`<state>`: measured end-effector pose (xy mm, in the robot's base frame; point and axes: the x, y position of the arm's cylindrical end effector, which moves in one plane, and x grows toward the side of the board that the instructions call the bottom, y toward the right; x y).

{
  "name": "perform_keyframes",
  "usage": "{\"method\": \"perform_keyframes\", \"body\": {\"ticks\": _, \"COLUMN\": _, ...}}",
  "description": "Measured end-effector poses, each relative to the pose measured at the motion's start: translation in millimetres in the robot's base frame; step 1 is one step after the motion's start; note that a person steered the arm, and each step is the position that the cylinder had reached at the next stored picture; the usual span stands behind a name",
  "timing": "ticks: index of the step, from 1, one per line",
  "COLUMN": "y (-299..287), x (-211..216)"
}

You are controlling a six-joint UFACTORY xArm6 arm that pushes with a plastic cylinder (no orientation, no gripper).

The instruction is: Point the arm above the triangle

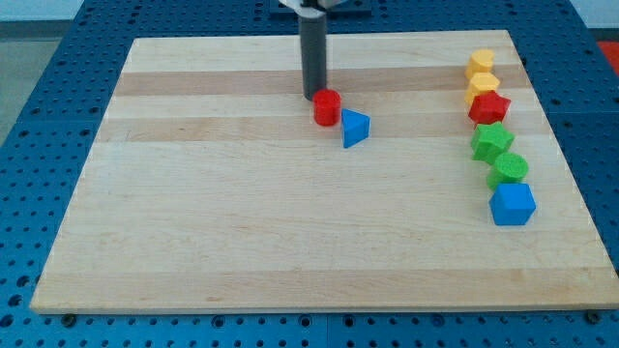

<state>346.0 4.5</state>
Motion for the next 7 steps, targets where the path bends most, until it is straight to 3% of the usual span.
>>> {"method": "perform_keyframes", "body": {"ticks": 2, "y": 86, "x": 130}}
{"method": "perform_keyframes", "body": {"ticks": 3, "y": 115, "x": 172}}
{"method": "perform_keyframes", "body": {"ticks": 5, "y": 115, "x": 169}}
{"method": "perform_keyframes", "body": {"ticks": 7, "y": 157, "x": 140}}
